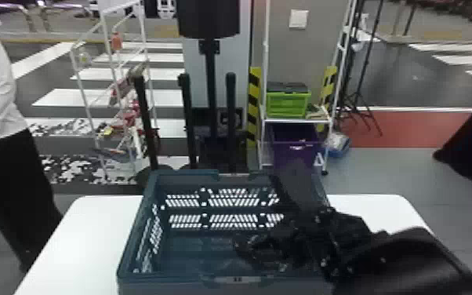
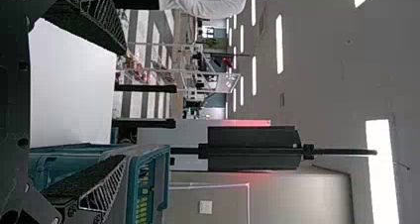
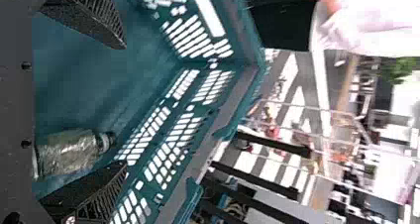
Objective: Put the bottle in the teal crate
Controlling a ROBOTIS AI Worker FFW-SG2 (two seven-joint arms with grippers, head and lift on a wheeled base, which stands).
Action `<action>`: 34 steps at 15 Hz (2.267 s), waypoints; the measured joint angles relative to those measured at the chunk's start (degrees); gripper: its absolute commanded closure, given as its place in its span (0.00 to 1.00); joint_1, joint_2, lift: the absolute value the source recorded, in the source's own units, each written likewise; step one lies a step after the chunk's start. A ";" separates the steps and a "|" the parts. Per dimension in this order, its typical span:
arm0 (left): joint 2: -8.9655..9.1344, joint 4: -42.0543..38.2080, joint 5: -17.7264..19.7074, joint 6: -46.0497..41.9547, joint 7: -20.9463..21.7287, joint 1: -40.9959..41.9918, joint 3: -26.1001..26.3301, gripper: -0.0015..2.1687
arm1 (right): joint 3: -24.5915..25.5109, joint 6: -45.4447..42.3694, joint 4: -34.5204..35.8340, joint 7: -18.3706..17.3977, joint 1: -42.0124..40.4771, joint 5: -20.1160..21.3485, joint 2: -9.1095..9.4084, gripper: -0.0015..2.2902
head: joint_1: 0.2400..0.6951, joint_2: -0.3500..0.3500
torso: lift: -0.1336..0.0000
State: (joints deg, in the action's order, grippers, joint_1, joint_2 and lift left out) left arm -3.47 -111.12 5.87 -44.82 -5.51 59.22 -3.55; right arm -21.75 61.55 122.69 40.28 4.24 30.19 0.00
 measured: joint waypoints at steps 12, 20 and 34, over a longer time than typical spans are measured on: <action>-0.19 -0.41 -1.78 1.33 1.21 -1.34 0.96 0.07 | 33.65 -38.81 17.61 -4.29 -35.95 -29.23 0.00 0.04 | 0.57 0.50 | 1.00; -0.22 -0.66 -1.83 1.45 1.12 -1.75 1.09 0.07 | 37.72 -87.20 -5.24 -11.50 -46.72 -37.12 0.00 0.04 | 0.57 0.50 | 1.00; -0.13 -0.46 -3.15 2.63 0.94 -2.33 2.42 0.07 | 35.38 -78.55 -3.66 -16.46 -53.27 -37.93 0.00 0.04 | 0.57 0.50 | 1.00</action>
State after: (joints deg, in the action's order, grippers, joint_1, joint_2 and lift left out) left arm -3.60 -111.58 2.72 -42.20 -4.57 56.89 -1.12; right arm 13.62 -17.01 119.03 23.82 -49.02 -7.74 0.00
